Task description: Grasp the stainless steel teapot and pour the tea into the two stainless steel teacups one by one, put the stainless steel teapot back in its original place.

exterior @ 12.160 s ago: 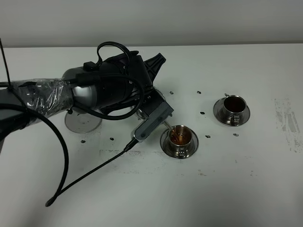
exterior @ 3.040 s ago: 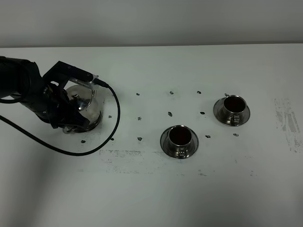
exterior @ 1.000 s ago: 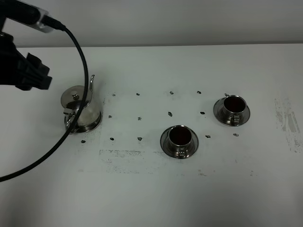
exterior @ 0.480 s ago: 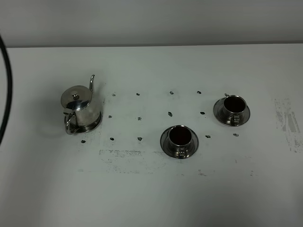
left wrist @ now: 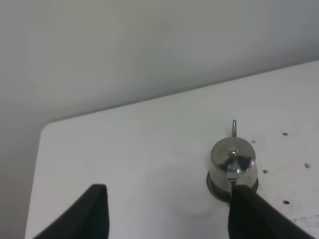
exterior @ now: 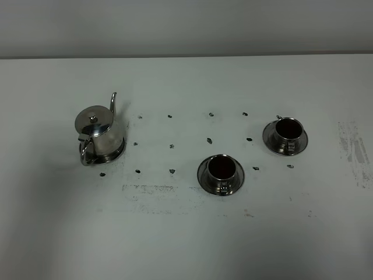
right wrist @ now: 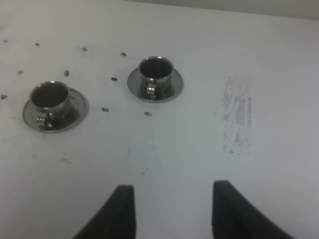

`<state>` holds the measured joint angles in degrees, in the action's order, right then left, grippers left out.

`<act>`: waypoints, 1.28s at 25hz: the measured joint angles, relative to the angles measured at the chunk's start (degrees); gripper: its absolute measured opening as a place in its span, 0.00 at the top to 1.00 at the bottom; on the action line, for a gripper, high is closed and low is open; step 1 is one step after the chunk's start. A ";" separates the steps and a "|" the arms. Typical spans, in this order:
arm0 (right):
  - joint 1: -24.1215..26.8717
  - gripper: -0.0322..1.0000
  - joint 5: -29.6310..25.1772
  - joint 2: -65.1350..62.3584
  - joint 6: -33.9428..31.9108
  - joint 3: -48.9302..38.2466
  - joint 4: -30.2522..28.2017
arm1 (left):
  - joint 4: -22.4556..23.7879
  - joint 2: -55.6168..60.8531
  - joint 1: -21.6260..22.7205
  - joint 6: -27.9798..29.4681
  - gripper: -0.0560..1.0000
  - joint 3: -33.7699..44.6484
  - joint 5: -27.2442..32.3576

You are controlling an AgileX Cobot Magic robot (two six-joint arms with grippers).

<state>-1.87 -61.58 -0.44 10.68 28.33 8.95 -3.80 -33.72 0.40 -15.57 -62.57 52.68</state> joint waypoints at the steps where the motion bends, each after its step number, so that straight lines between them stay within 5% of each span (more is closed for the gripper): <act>1: 0.00 0.61 0.00 0.00 0.00 0.00 0.00 | 0.00 1.34 0.00 0.00 0.46 0.00 0.79; 8: 0.00 0.61 0.00 0.00 0.00 0.00 0.00 | -1.75 9.45 0.00 4.56 0.46 2.23 10.56; 18: 0.00 0.61 0.00 0.00 0.00 0.00 0.00 | -1.40 27.20 0.00 7.70 0.46 26.38 5.18; 32: 0.00 0.61 0.00 0.00 0.00 0.00 0.00 | 1.49 33.43 -0.22 11.05 0.46 33.65 6.76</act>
<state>-1.87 -61.58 -0.44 10.68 28.33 8.95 -2.31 -0.29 0.18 -4.52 -28.92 59.44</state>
